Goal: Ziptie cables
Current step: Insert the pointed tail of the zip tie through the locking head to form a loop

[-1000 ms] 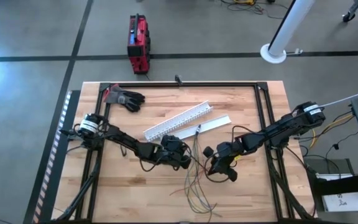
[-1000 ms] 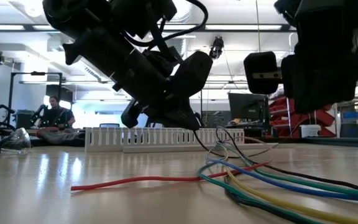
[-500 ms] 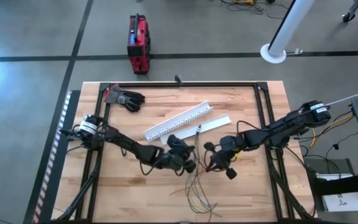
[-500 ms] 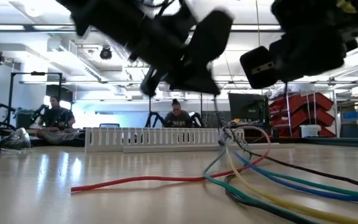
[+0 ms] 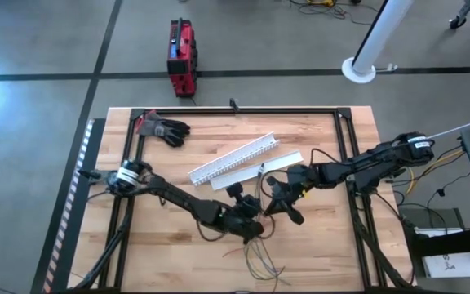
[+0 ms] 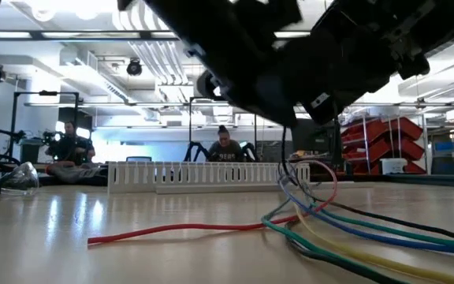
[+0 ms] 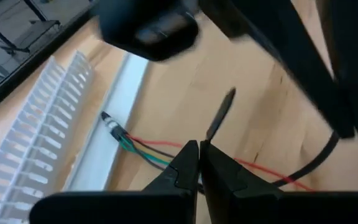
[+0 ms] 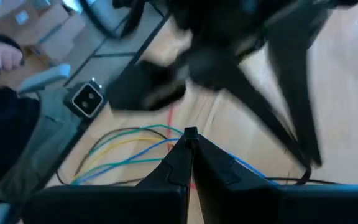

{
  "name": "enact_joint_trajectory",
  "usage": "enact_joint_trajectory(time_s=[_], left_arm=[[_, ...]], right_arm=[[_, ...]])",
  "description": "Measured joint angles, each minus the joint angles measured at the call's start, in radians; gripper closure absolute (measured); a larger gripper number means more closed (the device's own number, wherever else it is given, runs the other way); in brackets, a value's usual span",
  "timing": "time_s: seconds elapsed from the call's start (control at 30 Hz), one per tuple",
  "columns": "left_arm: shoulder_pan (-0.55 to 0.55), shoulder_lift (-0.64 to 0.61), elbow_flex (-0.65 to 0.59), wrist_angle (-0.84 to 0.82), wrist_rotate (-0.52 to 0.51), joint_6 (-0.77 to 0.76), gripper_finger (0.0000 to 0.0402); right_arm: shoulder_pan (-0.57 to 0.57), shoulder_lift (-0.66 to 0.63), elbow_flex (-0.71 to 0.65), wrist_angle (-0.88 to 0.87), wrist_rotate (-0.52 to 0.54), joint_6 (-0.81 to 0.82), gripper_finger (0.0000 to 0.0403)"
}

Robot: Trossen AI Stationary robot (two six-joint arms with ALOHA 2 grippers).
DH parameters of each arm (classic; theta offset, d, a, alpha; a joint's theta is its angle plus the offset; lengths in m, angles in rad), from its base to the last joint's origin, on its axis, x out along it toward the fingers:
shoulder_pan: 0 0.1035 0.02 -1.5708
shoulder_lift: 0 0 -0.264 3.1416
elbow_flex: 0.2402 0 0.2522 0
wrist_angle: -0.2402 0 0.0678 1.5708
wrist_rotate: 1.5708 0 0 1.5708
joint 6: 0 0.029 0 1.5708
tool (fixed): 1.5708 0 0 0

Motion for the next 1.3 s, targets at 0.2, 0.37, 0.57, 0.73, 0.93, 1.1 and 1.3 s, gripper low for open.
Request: enact_joint_trajectory(time_s=[0.2,0.37,0.57,0.73,0.93,1.1,1.3], left_arm=[[-0.024,0.138,0.199,-0.143,-0.15,0.132,0.0401],[-0.031,0.222,0.332,-0.32,-0.199,0.169,0.0401],[-0.049,0.238,0.359,-0.356,-0.245,0.242,0.0401],[-0.07,0.233,0.357,-0.355,-0.33,0.331,0.0401],[-0.073,0.232,0.35,-0.345,-0.332,0.409,0.0401],[-0.062,0.232,0.352,-0.333,-0.332,0.444,0.0401],[-0.056,0.232,0.35,-0.299,-0.332,0.47,0.0401]], right_arm=[[-0.029,0.003,0.0,-0.029,-0.061,0.067,0.0403],[-0.031,0.003,0.0,-0.034,-0.081,0.08,0.0403],[-0.032,0.003,0.0,-0.03,-0.104,0.093,0.0403],[-0.036,0.003,0.0,-0.026,-0.129,0.095,0.0403],[-0.036,0.003,0.0,-0.023,-0.133,0.037,0.0403],[-0.036,0.003,0.0,-0.025,-0.157,0.001,0.0403],[-0.043,0.004,0.0,-0.02,-0.148,-0.019,0.0403]])
